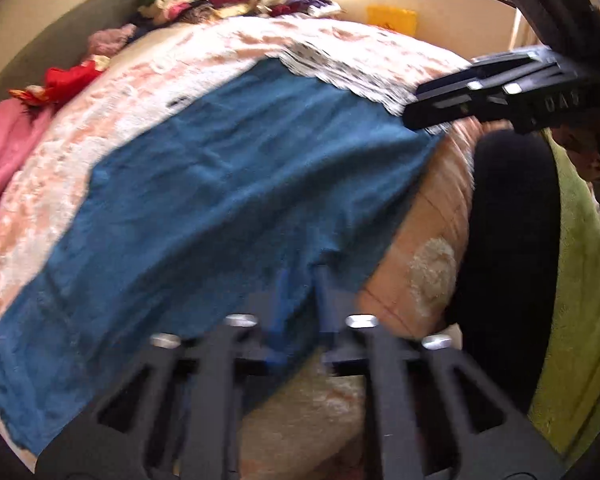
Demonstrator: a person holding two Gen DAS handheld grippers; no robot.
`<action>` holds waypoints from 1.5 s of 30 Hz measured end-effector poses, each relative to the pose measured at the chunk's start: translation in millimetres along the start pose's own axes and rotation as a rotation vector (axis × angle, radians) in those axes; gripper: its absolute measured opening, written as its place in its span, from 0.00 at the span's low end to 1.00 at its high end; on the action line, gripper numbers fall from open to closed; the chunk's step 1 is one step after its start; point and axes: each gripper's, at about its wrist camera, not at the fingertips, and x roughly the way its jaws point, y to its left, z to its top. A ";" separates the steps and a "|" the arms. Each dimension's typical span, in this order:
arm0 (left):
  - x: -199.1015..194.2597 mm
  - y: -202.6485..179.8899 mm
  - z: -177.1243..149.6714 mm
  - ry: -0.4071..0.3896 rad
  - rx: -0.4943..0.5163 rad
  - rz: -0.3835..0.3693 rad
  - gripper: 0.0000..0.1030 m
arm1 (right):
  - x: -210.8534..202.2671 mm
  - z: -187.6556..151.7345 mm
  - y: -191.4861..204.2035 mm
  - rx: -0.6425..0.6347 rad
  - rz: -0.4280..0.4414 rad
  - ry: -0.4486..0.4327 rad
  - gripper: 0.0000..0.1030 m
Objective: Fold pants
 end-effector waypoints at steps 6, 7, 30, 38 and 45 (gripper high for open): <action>-19.9 -8.0 -9.3 -0.014 0.000 -0.033 0.00 | -1.7 -0.2 5.6 0.006 0.024 -0.005 0.57; -22.0 -9.4 -11.4 -0.012 0.003 -0.042 0.00 | -2.2 0.6 8.6 -0.007 0.028 -0.008 0.57; -36.7 131.1 -79.6 0.046 -0.478 0.274 0.50 | 26.4 -7.2 -13.0 0.075 -0.107 0.087 0.57; -55.6 123.2 -72.6 -0.020 -0.483 0.234 0.67 | 5.0 -9.1 -11.9 0.093 -0.074 0.000 0.73; -77.5 106.0 -35.0 -0.106 -0.423 0.184 0.83 | -28.8 -13.2 -26.8 0.164 -0.076 -0.082 0.78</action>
